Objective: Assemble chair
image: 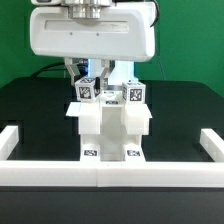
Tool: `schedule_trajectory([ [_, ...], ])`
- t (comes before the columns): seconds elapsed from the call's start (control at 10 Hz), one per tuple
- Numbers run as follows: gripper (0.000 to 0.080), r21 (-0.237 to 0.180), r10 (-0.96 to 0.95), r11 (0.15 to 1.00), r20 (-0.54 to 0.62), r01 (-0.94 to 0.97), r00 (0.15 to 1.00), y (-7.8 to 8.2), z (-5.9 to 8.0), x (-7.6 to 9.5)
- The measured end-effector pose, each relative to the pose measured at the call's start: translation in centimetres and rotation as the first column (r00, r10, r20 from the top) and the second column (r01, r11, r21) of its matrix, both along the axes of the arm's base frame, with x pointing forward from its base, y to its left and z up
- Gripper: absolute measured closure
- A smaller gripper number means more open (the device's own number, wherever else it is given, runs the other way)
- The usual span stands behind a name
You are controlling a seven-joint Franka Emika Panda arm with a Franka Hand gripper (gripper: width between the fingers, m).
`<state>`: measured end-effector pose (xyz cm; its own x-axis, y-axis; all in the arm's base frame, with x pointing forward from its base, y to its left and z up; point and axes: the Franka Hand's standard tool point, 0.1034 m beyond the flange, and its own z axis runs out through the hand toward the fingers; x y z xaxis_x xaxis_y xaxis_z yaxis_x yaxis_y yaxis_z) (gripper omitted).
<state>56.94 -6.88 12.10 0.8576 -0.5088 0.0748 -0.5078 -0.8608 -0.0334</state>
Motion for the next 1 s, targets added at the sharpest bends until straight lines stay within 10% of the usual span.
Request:
schedule_trajectory([
  [1.0,0.0509,0.055,-0.633,0.773,-0.013,0.632,0.774,0.13,0.01,0.04],
])
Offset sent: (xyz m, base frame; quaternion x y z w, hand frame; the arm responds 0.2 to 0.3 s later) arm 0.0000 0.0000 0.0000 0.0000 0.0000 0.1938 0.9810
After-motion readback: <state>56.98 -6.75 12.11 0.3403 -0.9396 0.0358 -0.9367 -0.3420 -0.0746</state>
